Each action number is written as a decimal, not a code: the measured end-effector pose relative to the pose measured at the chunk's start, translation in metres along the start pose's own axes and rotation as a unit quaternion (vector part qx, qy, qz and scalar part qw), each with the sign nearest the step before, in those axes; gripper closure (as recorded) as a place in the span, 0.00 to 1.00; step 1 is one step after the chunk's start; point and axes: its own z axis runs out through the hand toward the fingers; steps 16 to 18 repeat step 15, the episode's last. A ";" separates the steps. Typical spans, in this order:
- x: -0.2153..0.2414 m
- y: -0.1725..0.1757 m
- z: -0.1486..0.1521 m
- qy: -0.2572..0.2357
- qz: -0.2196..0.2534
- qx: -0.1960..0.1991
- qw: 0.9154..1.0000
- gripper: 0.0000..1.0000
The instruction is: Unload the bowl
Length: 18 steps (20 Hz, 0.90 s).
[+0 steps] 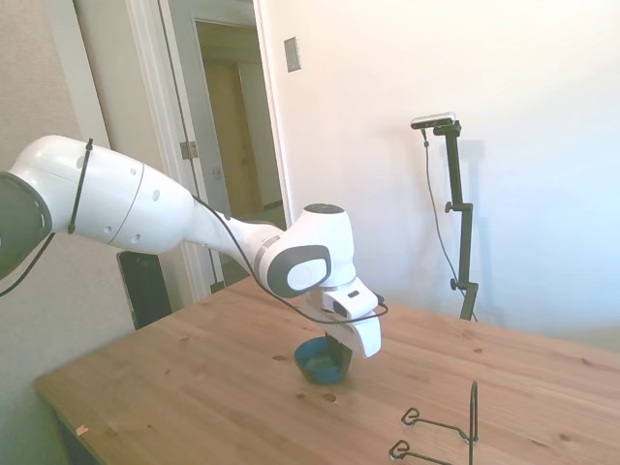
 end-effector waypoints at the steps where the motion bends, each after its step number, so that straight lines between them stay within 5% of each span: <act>1: 0.001 0.001 0.000 0.001 -0.001 0.000 1.000 0.00; 5: 0.001 0.001 -0.017 0.011 -0.008 0.008 1.000 0.00; 12: -0.030 -0.010 -0.093 0.029 -0.043 0.031 0.998 0.00; 18: -0.046 -0.025 -0.096 0.023 -0.067 0.019 0.997 0.00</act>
